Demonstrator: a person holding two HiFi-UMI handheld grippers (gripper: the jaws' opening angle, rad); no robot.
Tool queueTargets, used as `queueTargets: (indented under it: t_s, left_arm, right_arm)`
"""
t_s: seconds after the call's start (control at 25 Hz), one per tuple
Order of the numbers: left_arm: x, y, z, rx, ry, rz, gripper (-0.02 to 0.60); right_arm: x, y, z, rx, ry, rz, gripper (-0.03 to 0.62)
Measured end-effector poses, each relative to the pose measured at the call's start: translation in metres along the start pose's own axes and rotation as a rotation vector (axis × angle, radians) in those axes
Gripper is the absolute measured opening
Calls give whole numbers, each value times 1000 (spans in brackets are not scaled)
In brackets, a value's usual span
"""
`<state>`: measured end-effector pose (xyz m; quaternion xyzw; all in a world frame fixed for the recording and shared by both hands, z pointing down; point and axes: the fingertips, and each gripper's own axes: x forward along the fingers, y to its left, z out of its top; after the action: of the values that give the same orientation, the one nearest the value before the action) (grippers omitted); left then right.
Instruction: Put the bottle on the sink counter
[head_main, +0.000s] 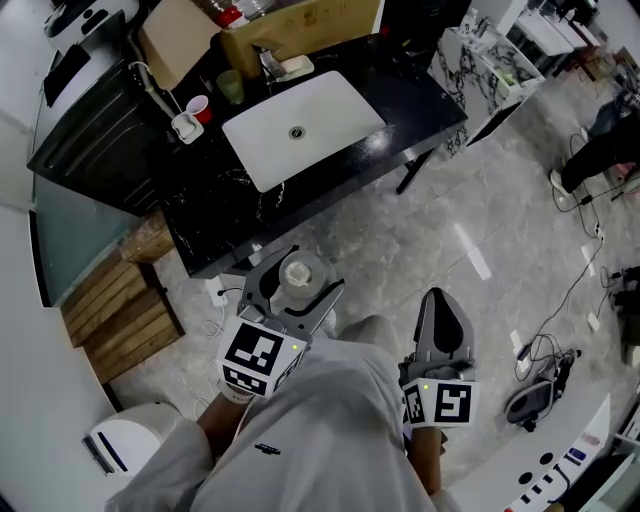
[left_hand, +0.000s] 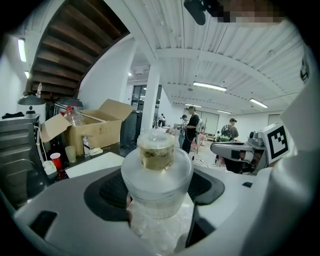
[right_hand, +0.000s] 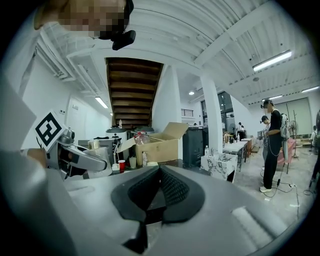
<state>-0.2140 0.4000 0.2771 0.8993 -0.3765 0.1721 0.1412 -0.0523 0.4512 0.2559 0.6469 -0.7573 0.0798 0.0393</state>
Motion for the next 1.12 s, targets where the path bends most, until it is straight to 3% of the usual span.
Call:
queueTargets:
  t_s: [0.48,0.76,1.12]
  left_arm:
    - [48,29,16,-24,12,2,337]
    - [114,47,45,-22,20,29,337]
    - [208,73,95,-23,43,56,337]
  right_arm:
    - [53,-23,1,2,19,1,11]
    - [120,-72,1,34,25,33,11]
    - [222,-132,30,38,16,106,11]
